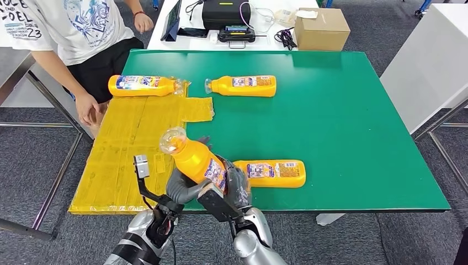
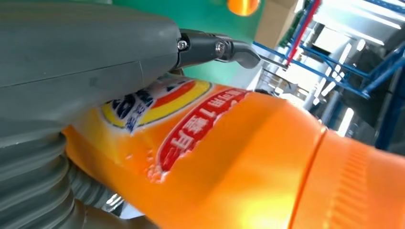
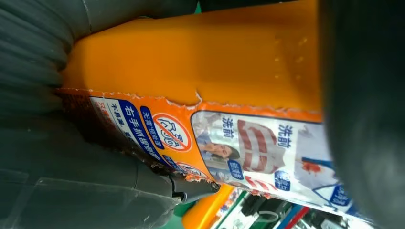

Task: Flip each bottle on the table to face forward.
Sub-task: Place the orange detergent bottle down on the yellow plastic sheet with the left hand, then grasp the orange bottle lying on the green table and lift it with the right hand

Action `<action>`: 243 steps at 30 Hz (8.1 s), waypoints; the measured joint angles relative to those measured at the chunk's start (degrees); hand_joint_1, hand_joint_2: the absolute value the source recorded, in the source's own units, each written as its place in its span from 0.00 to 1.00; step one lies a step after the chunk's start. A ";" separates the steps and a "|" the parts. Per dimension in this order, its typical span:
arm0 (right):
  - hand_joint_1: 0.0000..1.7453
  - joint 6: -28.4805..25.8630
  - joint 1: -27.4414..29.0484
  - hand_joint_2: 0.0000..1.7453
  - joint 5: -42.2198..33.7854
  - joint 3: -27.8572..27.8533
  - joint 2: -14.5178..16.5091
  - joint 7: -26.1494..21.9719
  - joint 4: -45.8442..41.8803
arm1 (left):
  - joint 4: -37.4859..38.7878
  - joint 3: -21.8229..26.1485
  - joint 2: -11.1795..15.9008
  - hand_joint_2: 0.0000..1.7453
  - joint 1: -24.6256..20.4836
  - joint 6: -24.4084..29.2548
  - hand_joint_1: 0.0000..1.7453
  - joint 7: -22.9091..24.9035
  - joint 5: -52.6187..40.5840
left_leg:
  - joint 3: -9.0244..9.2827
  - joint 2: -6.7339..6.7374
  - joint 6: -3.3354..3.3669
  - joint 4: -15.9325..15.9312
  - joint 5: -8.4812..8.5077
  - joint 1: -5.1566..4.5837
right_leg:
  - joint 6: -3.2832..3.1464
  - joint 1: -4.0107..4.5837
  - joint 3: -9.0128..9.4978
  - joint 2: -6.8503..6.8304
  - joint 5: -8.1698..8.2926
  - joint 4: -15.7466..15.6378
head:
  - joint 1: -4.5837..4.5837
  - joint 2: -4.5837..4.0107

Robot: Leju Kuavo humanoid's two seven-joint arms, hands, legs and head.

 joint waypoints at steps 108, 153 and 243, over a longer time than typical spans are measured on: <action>0.00 3.53 5.35 0.00 -13.87 1.60 -2.54 0.66 -28.65 | 25.97 12.17 11.22 1.00 -17.77 57.45 1.00 13.34 -113.39 | 0.00 0.00 -0.02 0.00 0.03 0.01 | -0.01 0.01 -0.03 0.00 0.01 0.02 | 0.01 0.00; 0.00 2.51 2.74 1.00 -4.69 2.01 -2.78 4.32 -21.17 | 17.29 21.88 7.13 1.00 -15.64 61.09 0.00 -19.53 -70.03 | 0.24 -0.19 -0.05 -0.01 0.04 0.03 | -0.03 0.01 0.25 -0.05 -0.02 0.02 | 0.00 0.00; 0.00 16.68 -4.65 1.00 5.93 -6.22 -17.04 18.20 -13.19 | 4.53 15.34 3.17 1.00 -4.44 61.47 0.00 -21.26 -47.54 | 0.04 0.02 0.08 0.01 0.13 -0.06 | -0.08 -0.01 0.03 -0.01 0.19 -0.03 | -0.02 0.00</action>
